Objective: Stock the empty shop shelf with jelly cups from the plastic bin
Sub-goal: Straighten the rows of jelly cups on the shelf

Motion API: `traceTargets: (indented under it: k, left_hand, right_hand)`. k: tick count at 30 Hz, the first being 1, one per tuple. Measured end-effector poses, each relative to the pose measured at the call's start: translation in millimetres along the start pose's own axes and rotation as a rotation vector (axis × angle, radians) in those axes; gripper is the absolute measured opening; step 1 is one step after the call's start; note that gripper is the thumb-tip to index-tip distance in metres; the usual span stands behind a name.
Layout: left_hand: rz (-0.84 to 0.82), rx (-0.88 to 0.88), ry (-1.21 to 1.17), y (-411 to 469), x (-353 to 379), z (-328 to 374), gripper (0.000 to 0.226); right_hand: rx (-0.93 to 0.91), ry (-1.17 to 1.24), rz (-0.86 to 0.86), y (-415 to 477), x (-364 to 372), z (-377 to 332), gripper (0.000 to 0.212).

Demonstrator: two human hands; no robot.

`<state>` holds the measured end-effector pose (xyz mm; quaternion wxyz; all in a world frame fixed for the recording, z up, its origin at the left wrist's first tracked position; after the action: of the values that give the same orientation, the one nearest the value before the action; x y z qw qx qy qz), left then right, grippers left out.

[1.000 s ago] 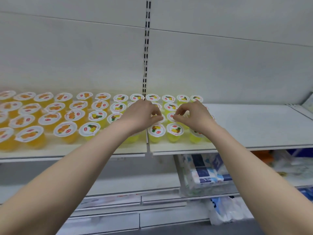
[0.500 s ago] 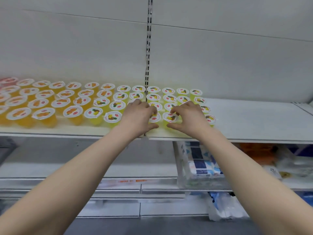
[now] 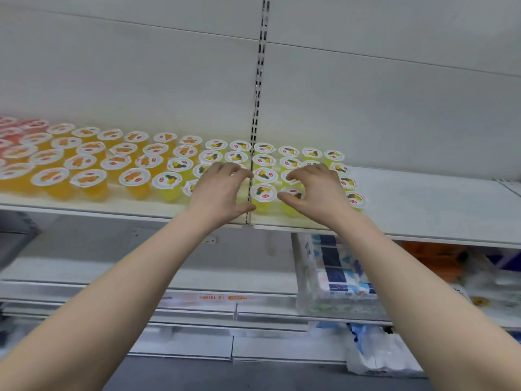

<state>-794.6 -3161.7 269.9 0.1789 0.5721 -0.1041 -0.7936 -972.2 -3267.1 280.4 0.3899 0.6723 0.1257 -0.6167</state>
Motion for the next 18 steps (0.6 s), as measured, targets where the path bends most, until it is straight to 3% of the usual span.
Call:
traceTargets:
  k: [7,18]
  left_hand:
    - [-0.013,-0.093,0.079,-22,-39,-65,0.064]
    - [-0.055,0.002,0.033,-22,-36,-86,0.056]
  right_hand:
    - [-0.131,0.108,0.031,29,1,-73,0.046]
    - [-0.14,-0.011,-0.088,43,15,-116,0.046]
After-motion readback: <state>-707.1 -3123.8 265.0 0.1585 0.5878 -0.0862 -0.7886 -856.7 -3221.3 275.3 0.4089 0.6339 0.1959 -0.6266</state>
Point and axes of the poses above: each hand's wrist, its own y-axis towards the middle knuckle, its own x-axis out of the palm, z = x × y, the point moved 4 cm from there along y, towards the middle knuckle, and after that the axes turned 11 degrees about -y, right-handed, at the moved point
